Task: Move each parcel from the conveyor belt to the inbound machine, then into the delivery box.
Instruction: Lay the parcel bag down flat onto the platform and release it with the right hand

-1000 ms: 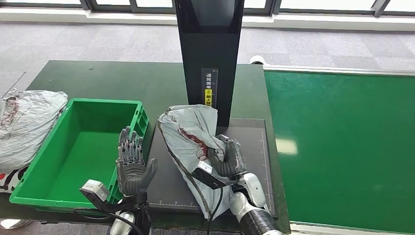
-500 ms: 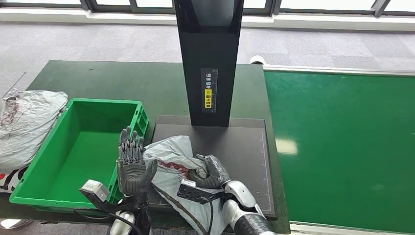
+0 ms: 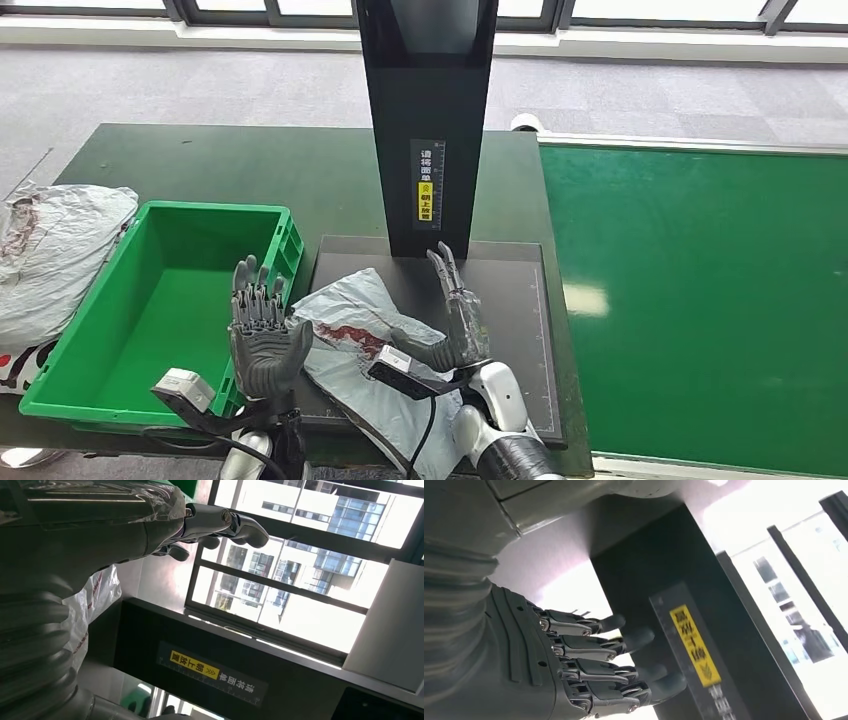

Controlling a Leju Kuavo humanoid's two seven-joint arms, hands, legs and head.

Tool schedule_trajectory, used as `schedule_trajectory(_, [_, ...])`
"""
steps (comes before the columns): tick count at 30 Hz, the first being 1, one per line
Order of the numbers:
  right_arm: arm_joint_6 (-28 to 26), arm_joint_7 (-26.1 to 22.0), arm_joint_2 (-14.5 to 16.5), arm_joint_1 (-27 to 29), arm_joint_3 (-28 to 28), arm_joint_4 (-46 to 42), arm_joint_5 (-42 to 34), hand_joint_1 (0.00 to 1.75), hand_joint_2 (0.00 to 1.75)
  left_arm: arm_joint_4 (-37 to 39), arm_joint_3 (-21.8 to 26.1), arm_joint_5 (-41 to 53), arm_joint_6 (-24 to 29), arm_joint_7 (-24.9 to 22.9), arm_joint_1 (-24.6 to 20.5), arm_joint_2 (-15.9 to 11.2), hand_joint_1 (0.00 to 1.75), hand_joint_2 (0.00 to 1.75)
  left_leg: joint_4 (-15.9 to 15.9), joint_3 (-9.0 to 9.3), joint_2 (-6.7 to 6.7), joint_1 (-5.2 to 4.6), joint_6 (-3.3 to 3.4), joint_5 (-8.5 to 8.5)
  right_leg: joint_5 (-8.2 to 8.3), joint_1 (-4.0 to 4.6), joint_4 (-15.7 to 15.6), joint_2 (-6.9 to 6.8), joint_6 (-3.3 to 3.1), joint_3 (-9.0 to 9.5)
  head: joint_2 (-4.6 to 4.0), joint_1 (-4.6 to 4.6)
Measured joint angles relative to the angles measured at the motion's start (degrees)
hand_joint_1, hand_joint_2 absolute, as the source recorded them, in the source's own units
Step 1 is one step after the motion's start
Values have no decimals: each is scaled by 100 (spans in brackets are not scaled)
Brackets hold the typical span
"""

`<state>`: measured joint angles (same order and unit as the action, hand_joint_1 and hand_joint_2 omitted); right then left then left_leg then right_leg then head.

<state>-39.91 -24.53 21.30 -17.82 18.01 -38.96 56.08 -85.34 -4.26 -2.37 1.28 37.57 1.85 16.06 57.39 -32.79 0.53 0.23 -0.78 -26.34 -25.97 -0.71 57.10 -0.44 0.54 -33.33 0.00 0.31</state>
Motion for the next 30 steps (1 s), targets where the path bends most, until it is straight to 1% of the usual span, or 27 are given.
schedule_trajectory(2, [-21, -95, -30, 215, -160, -583, 220, 0, 175, -7, 0, -2, 71, 0, 2, 0, 0, 175, 0, -4, -9, 0, 0, 0, 0, 0, 0, -7, 0, -2, 0, 0])
schedule_trajectory(4, [-29, -273, -68, 443, -394, -1365, 337, 0, 175, -9, 0, 7, 140, 0, 4, 0, 0, 175, 1, -8, -14, -1, 0, 0, 0, -1, -1, -11, 0, -3, 0, 0])
schedule_trajectory(8, [-34, -646, -121, 783, -821, -2829, 254, 0, 175, -6, 0, 93, 262, 0, 3, 0, 0, 175, 1, -8, -10, -3, 2, -3, 0, -5, -2, -9, 1, -6, 0, 1])
schedule_trajectory(10, [-31, -823, -147, 912, -937, -3369, 94, 0, 175, 18, 0, 232, 384, -1, -1, 0, 0, 175, 1, -8, -10, -6, 2, -3, 0, -7, -3, -8, 1, -10, 0, 0])
schedule_trajectory(14, [-32, -1280, -182, 1156, -1194, -4457, -481, 0, 175, 206, 0, 683, 786, 0, -27, 0, 0, 175, 2, -7, -6, -7, 3, -3, 0, -8, -3, -6, 1, -11, 0, 0])
schedule_trajectory(17, [-27, -1491, -197, 1315, -1315, -5104, -821, 0, 175, 547, 0, 1261, 1283, -1, -82, 0, 0, 175, 2, -5, 1, -8, 3, -4, 0, -9, -3, -1, 1, -14, 0, 0])
schedule_trajectory(19, [-28, -1542, -201, 1377, -1354, -5486, -979, 0, 175, 866, 0, 1754, 1675, -4, -132, 0, 0, 175, 2, -4, 5, -8, 3, -4, 0, -9, -3, 3, 1, -15, 0, 1])
schedule_trajectory(23, [-22, -1525, -209, 1462, -1372, -5970, -1121, 0, 175, 1420, 0, 2538, 2147, -95, -264, 0, 0, 175, 2, -1, 18, -8, 3, -4, 1, -9, -3, 16, 2, -17, 0, -1])
schedule_trajectory(26, [-21, -1521, -217, 1544, -1372, -6237, -1268, 0, 175, 1873, -3, 3104, 2327, -285, -448, 1, 0, 175, 2, 0, 17, -8, 3, -3, 2, -9, -3, 18, 2, -14, 0, 1])
schedule_trajectory(30, [-19, -1558, -222, 1619, -1372, -6365, -1384, 0, 175, 2516, -81, 4114, 2422, -761, -809, 18, 0, 175, 2, 2, 20, -8, 3, -3, 6, -9, -2, 22, 3, -13, 0, 1])
